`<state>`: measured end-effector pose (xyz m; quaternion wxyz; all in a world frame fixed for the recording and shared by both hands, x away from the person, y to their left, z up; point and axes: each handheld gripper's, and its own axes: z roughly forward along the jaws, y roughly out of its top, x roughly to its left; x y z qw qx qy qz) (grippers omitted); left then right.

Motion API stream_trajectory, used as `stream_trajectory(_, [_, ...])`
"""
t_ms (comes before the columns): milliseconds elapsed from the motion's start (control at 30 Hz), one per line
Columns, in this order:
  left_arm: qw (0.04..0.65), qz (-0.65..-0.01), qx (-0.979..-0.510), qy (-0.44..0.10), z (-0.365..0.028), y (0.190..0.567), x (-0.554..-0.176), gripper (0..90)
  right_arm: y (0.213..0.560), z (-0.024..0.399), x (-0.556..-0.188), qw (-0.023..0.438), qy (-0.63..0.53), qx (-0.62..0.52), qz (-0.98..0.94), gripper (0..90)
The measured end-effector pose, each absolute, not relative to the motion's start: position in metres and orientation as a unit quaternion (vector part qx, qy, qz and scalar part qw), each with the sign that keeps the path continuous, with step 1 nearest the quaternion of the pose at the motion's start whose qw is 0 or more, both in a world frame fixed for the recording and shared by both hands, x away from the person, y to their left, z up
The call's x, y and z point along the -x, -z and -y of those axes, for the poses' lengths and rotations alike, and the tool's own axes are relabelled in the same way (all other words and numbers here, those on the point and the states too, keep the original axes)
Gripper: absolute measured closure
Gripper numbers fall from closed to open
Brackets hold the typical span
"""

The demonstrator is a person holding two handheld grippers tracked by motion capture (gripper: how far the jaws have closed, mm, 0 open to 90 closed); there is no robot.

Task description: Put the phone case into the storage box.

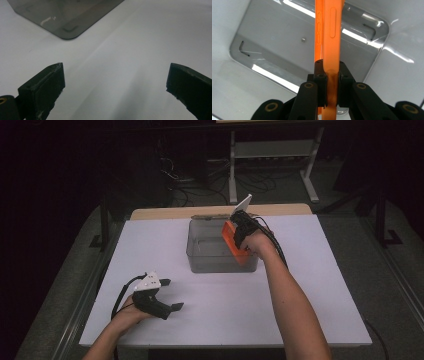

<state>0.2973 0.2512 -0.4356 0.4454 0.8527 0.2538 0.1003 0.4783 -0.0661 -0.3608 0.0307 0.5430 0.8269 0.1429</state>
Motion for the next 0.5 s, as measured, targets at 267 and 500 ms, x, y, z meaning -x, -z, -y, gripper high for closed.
stream_trajectory(267, [0.445,-0.253,-0.853,-0.099,-0.2511,0.4357,-0.2973,1.5,0.3631,0.0706,-0.4805,0.027,-0.132,-0.569,-0.811,79.7])
stream_trajectory(500, [0.445,-0.253,-0.854,-0.098,-0.2507,0.4358,-0.2970,1.5,0.3645,0.0739,-0.4808,0.024,-0.127,-0.584,-0.802,79.7])
